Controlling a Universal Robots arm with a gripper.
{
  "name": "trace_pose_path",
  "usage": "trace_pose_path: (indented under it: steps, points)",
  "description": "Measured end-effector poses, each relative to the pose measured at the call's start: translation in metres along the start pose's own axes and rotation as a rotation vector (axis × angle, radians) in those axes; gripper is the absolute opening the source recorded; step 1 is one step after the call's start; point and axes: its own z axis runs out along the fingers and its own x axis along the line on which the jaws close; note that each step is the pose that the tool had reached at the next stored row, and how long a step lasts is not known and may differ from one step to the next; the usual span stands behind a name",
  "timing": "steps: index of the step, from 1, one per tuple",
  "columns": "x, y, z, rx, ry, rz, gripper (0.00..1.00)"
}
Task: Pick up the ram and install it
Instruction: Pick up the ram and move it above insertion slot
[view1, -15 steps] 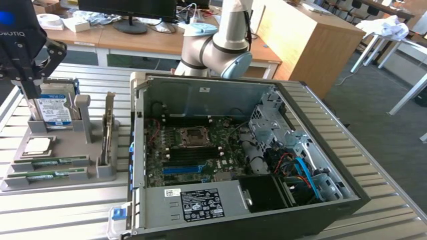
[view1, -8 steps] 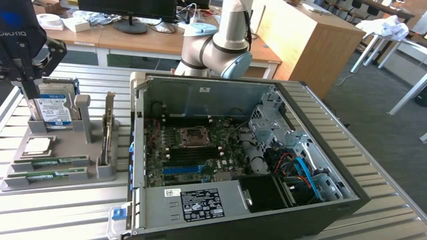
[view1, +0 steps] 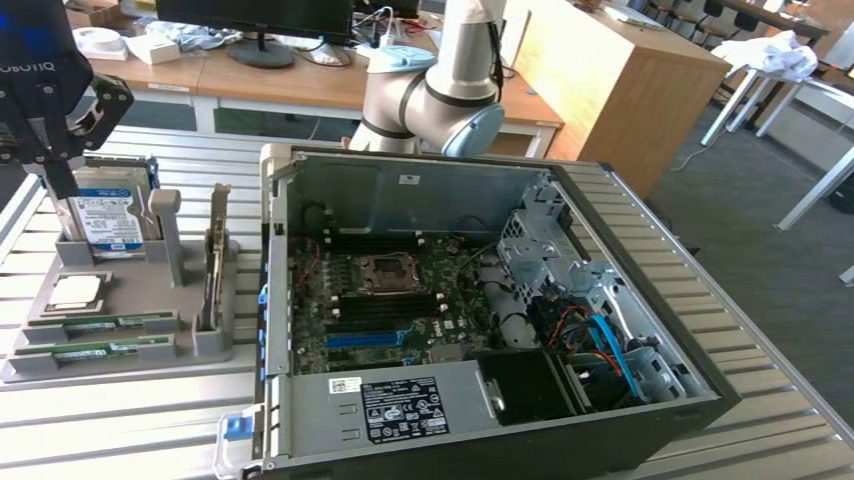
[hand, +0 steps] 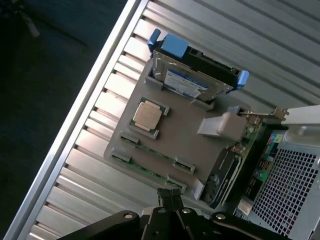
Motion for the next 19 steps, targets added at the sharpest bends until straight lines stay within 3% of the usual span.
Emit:
trace_pose_path:
  steps: [19]
  points:
    - [0.0000,0.0000,0.0011,-0.0082,0.0160,-0.345,0.10]
